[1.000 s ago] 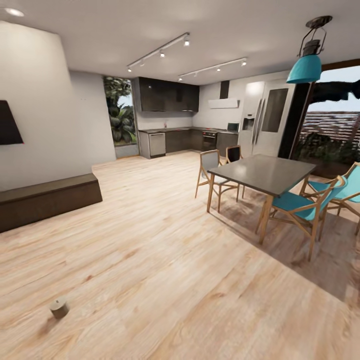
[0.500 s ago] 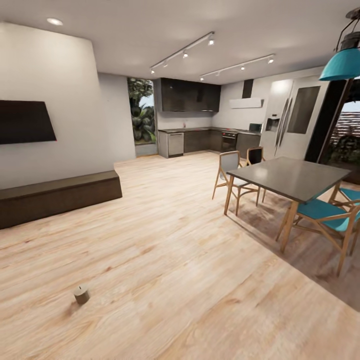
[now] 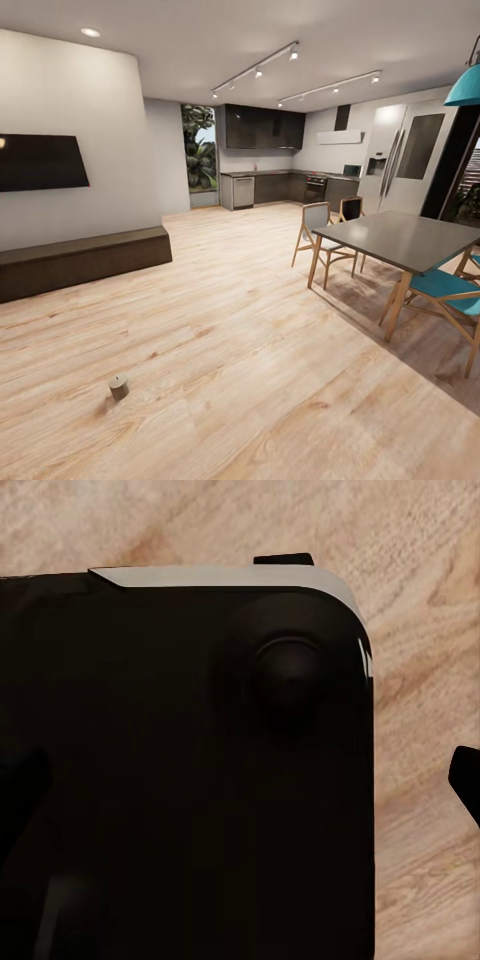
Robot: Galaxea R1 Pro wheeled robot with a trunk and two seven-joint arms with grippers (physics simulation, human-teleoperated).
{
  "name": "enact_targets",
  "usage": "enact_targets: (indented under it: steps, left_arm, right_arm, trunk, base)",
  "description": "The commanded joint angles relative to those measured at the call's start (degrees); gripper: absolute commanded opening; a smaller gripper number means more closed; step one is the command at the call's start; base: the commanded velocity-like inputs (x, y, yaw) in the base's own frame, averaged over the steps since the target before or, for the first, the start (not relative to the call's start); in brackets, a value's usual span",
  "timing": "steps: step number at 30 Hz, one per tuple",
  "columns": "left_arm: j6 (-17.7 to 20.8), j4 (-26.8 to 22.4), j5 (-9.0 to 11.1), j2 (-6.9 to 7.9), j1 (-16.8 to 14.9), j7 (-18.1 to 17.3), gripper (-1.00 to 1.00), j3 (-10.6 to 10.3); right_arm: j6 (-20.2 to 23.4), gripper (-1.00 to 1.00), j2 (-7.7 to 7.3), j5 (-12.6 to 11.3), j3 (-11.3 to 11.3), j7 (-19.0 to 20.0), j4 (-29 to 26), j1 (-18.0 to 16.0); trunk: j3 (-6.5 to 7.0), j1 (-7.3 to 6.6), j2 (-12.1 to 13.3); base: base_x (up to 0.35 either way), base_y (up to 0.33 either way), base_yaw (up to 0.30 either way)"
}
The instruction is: Place each of the two pumpkins and all three candles from the living room inside a cabinet in the living room (use any cabinet), then make sure every cabinet is closed, and position the cauldron so it is next to a table in the living room.
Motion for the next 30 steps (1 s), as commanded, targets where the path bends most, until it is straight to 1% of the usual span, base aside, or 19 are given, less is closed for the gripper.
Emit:
enact_targets:
  steps: [1, 11, 16, 21, 30]
  left_arm:
    - [-0.09, -0.08, -0.02, 0.00, 0.03, 0.07, 1.00, -0.03]
    - [-0.12, -0.08, 0.09, -0.02, 0.03, 0.04, 1.00, 0.07]
    - [-0.04, -0.13, 0.02, -0.81, 0.03, -0.69, 1.00, 0.05]
    - [0.41, -0.17, -0.50, -1.44, 0.01, -0.81, 1.00, -0.44]
    - [-0.14, -0.17, -0.60, -1.24, 0.02, -0.75, 1.00, -0.81]
  right_arm:
    - [-0.22, 1.00, 0.01, -0.44, 0.04, -0.04, 0.05, -0.03]
    - [-0.67, 1.00, -0.01, -0.41, 0.04, 0.01, 0.05, -0.03]
    - [-0.90, 1.00, -0.01, -0.36, 0.04, -0.04, 0.05, -0.03]
    - [-0.92, 1.00, -0.02, -0.35, 0.04, -0.04, 0.05, -0.03]
    - [-0.92, 1.00, -0.02, -0.35, 0.04, -0.01, 0.05, -0.03]
  trunk:
    - [-0.04, 0.00, -0.02]
    - [-0.04, 0.00, -0.02]
    - [-0.04, 0.00, -0.02]
    - [-0.04, 0.00, -0.02]
    - [-0.04, 0.00, -0.02]
  base:
    - [0.000, 0.000, 0.003]
    - [0.000, 0.000, -0.011]
    - [0.013, 0.000, -0.183]
    - [0.240, -0.042, -0.040]
    - [0.318, -0.094, -0.003]
